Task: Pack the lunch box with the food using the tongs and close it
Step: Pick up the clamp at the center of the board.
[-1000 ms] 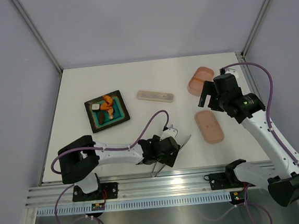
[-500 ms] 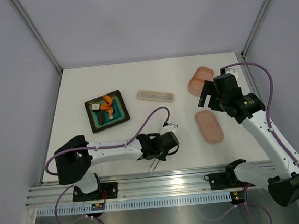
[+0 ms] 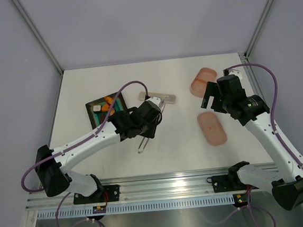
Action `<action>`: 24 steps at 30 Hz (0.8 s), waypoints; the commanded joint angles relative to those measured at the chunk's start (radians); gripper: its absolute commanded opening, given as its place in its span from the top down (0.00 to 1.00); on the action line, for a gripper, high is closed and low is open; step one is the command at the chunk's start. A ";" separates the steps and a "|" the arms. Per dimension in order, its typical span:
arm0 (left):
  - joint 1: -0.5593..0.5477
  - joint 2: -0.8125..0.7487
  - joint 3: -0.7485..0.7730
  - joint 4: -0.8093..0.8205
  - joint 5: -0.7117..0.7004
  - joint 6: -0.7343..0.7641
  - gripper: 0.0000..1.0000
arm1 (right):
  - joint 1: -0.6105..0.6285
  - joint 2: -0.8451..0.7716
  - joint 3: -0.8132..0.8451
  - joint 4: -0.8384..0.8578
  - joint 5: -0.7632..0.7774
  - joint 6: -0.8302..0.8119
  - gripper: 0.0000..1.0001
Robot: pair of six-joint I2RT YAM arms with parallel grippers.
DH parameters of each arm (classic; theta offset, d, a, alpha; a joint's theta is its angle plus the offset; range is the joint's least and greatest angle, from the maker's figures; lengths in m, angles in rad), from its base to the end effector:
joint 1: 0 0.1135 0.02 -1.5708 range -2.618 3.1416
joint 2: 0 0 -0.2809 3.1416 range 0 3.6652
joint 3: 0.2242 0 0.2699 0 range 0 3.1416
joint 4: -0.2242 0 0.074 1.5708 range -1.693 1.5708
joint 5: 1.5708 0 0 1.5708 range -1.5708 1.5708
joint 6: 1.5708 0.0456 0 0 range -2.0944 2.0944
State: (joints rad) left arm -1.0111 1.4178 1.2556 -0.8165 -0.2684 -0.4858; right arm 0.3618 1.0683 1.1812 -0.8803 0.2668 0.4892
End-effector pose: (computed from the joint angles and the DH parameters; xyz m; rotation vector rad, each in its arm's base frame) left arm 0.1761 -0.2583 0.3100 0.5535 2.4581 -0.2735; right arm 0.2141 0.0682 0.3670 0.2778 2.2909 0.1224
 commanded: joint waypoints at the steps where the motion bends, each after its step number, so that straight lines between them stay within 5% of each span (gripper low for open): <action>1: 0.046 -0.037 0.027 -0.041 0.061 0.023 0.64 | 0.003 0.016 -0.002 0.007 -0.032 -0.017 0.01; 5: 0.072 -0.042 0.028 -0.047 0.074 0.026 0.57 | 0.002 0.070 -0.002 0.010 -0.066 -0.018 0.00; 16: 0.100 -0.078 0.028 -0.047 0.048 0.016 0.60 | -0.014 0.186 0.044 0.063 -0.089 -0.031 0.00; 24: 0.135 -0.152 0.060 -0.093 -0.029 -0.005 0.61 | -0.248 0.453 0.181 0.175 -0.193 -0.044 0.01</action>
State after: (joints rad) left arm -0.8902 1.3323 1.2572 -0.9047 -0.2428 -0.4763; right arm 0.1593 1.4330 1.2774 -0.7795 0.1108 0.4667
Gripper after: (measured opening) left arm 0.397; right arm 0.993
